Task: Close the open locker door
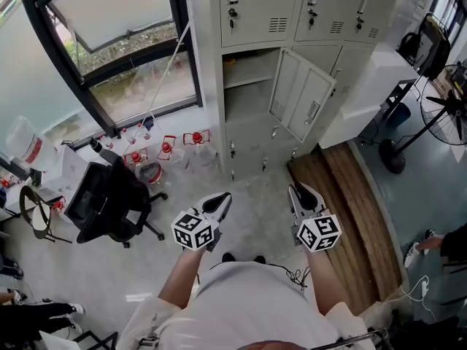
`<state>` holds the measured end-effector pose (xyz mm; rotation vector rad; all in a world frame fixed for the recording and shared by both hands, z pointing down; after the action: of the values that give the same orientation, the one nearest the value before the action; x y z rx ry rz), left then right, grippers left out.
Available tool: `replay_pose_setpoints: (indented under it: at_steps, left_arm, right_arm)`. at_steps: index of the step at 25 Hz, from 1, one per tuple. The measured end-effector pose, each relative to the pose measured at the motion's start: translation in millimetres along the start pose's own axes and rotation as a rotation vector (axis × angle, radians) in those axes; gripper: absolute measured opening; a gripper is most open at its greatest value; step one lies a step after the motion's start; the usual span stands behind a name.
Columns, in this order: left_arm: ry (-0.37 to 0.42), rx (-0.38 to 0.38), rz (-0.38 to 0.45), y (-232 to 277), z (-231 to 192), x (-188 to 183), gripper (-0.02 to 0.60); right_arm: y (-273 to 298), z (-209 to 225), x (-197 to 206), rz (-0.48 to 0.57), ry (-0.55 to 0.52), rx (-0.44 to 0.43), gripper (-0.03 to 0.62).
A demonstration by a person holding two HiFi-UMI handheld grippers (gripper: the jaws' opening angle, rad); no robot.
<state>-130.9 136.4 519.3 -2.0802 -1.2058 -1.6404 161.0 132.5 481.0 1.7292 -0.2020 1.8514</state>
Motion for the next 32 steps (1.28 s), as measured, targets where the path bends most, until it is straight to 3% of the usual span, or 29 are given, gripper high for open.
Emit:
replay_pose_setpoints:
  at_steps: [21, 32]
  left_arm:
    - [0.021, 0.083, -0.038, -8, -31, 9, 0.015]
    - [0.021, 0.081, -0.043, 14, -46, -3, 0.015]
  right_arm:
    - [5, -20, 9, -0.022, -0.006, 0.096, 0.084]
    - [26, 2, 7, -0.032, 0.018, 0.096, 0.086]
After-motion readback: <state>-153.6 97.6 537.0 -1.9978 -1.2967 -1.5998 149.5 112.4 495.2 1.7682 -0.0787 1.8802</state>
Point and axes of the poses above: the fingertips, and each gripper's own axes: y forward along the fingers, z to its right, x out of its underside, the point moved 9 cm from there along -y, backward along the fingers, and after that the axes turned 8 degrees about -z, right-handed, at the moved point
